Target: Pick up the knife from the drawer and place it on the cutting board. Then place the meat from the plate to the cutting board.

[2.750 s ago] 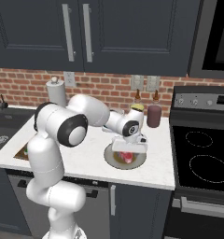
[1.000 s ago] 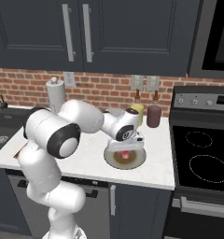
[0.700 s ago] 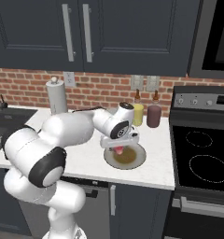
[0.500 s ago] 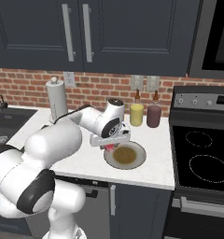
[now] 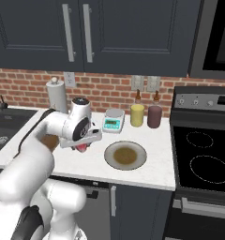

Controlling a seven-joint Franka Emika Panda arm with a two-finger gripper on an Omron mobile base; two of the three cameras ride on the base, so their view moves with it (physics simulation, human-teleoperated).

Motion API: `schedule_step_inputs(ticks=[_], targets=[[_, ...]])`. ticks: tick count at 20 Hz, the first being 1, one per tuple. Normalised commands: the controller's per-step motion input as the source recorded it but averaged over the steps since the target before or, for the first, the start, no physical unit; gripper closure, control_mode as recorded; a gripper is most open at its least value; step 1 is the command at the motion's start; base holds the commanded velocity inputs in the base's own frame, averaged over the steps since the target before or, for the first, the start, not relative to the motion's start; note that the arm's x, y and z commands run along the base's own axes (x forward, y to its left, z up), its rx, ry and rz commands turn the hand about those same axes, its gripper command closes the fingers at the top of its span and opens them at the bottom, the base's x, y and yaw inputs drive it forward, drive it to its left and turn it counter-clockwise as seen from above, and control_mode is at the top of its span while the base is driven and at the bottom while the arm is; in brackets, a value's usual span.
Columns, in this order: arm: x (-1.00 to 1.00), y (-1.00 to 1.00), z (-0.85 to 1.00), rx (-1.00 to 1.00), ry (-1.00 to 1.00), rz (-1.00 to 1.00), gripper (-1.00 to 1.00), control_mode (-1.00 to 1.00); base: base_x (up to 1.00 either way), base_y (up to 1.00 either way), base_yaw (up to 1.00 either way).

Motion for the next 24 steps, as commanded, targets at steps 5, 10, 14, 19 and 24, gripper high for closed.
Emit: schedule_step_inputs(ticks=[5, 10, 14, 19, 24], targets=[[0.00, 1.00, 0.04, 0.00, 0.00, 0.00, 1.00, -1.00, 0.00, 0.00, 0.00], [0.00, 1.00, 0.01, 0.00, 0.01, 0.00, 1.00, -1.00, 0.00, 0.00, 0.00], [0.01, 1.00, 0.00, 0.00, 0.00, 0.00, 1.00, -1.00, 0.00, 0.00, 0.00], [0.08, 0.85, 0.00, 0.00, 0.00, 0.00, 1.00, -1.00, 0.00, 0.00, 0.00], [0.23, 0.31, 0.00, 0.00, 0.00, 0.00, 1.00, -1.00, 0.00, 0.00, 0.00]])
